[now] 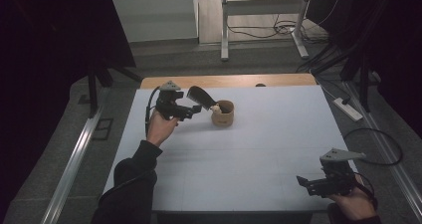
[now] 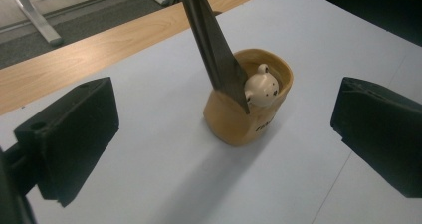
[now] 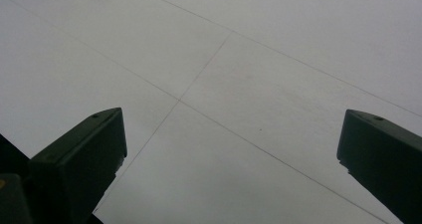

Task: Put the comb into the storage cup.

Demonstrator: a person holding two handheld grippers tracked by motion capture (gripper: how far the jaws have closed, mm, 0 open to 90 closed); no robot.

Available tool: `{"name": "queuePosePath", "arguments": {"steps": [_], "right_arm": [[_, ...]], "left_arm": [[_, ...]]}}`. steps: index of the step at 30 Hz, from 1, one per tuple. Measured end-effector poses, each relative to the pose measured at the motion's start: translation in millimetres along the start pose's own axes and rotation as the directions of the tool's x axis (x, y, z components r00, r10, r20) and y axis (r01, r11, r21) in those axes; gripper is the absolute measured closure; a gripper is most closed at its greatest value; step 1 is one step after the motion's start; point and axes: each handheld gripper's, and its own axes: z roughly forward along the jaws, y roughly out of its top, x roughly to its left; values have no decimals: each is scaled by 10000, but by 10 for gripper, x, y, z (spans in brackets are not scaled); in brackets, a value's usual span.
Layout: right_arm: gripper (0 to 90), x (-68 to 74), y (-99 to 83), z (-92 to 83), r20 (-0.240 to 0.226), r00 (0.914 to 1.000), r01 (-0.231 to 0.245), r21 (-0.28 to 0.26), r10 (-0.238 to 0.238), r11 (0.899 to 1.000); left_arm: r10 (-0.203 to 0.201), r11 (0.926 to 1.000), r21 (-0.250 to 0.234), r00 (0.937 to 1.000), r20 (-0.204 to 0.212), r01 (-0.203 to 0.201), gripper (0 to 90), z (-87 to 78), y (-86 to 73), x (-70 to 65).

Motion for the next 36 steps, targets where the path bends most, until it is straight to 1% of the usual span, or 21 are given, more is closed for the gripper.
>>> {"name": "queuePosePath", "arguments": {"steps": [8,13,18,19,30,36], "right_arm": [[0,1,1,0,17,10000,6,16,-6,10000],[0,1,0,-1,21,10000,8,5,-8,10000],[0,2,-1,-2,19,10000,7,-19,-7,10000],[0,2,-1,-3,21,10000,7,-27,-7,10000],[0,4,-2,-7,25,10000,30,-51,-29,10000],[0,4,-3,-8,4,10000,47,-59,-47,10000]], "left_arm": [[-136,9999,54,9999,-14,136,0,-22,-92,-32],[-109,9999,73,9999,-39,110,0,-39,-147,-54],[9,10000,60,9999,-110,-9,0,-73,-180,-74],[-32,10000,46,10000,-69,32,0,-79,-188,-82],[48,9997,257,10000,-44,-47,0,-93,-270,-125],[-4,9998,203,10000,-62,6,0,-133,-293,-153]]}}
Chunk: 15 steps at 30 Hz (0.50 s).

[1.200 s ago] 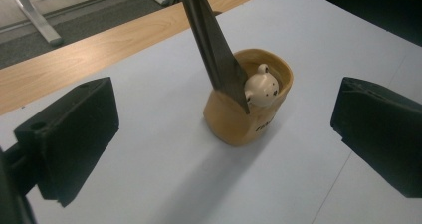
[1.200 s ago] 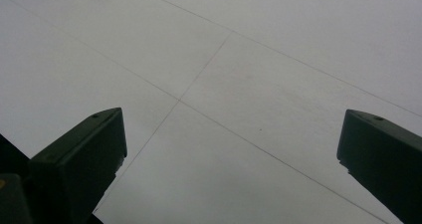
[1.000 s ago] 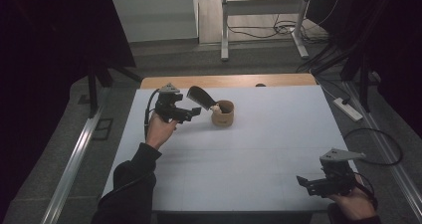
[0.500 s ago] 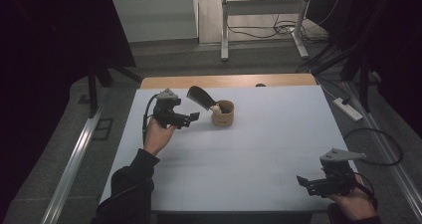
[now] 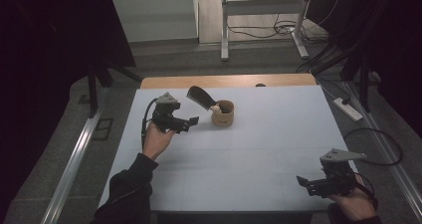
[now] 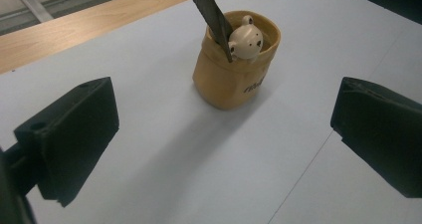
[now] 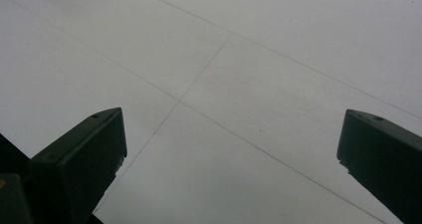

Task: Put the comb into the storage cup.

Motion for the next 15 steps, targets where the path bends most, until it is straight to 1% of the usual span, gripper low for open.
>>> {"name": "queuePosePath", "arguments": {"steps": [6,8,12,15], "right_arm": [[0,3,-1,0,-14,10000,60,1,-60,10000],[0,3,-1,-1,-33,10000,77,-6,-77,10000],[0,6,-3,-5,-52,9999,113,-33,-113,9999],[0,8,-2,-5,-55,9999,116,-49,-116,9999]], "left_arm": [[-28,9999,-125,10000,-55,27,0,-68,-24,-41],[-94,9998,-181,9999,-60,92,0,-92,-41,-51],[-173,9996,-221,9998,-99,171,0,-125,-73,-61],[-160,9996,-221,9998,-130,157,0,-145,-86,-68]]}}
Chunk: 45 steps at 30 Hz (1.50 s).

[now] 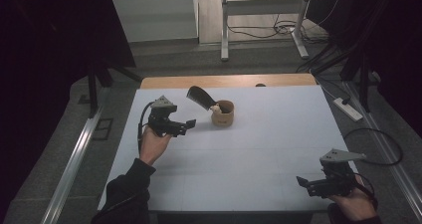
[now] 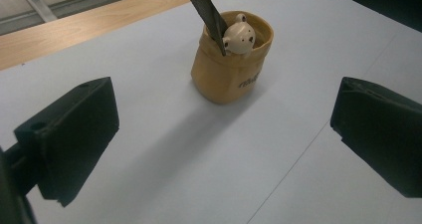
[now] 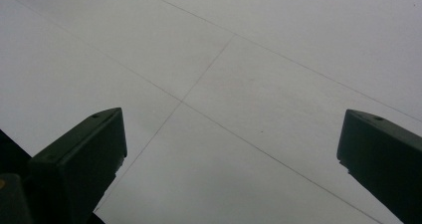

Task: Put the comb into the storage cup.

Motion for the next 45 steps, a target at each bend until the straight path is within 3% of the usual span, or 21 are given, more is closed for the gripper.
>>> {"name": "queuePosePath", "arguments": {"steps": [19,45], "right_arm": [[0,-1,-1,-4,14,10000,-20,-27,20,10000],[0,-10,-1,-6,-20,10000,-87,-80,86,9999]], "left_arm": [[169,9997,179,9997,-158,-166,0,-126,-92,-122],[-267,9991,327,9995,-140,272,0,-435,-354,-264]]}}
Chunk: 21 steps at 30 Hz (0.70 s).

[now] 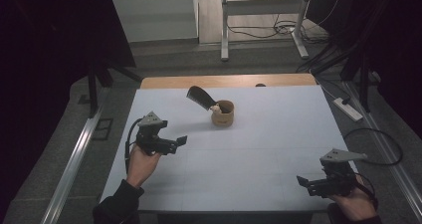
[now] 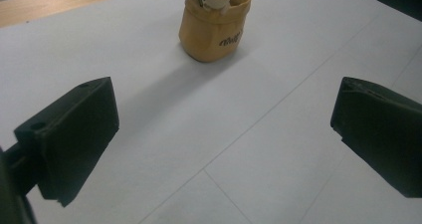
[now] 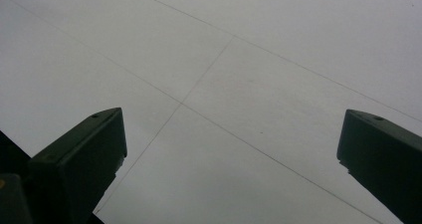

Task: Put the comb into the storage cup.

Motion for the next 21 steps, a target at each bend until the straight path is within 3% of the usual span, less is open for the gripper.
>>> {"name": "queuePosePath", "arguments": {"steps": [21], "right_arm": [[0,-1,2,1,-30,10000,-13,3,13,10000]], "left_arm": [[-160,9997,183,9997,-162,162,0,-197,-205,-96]]}}
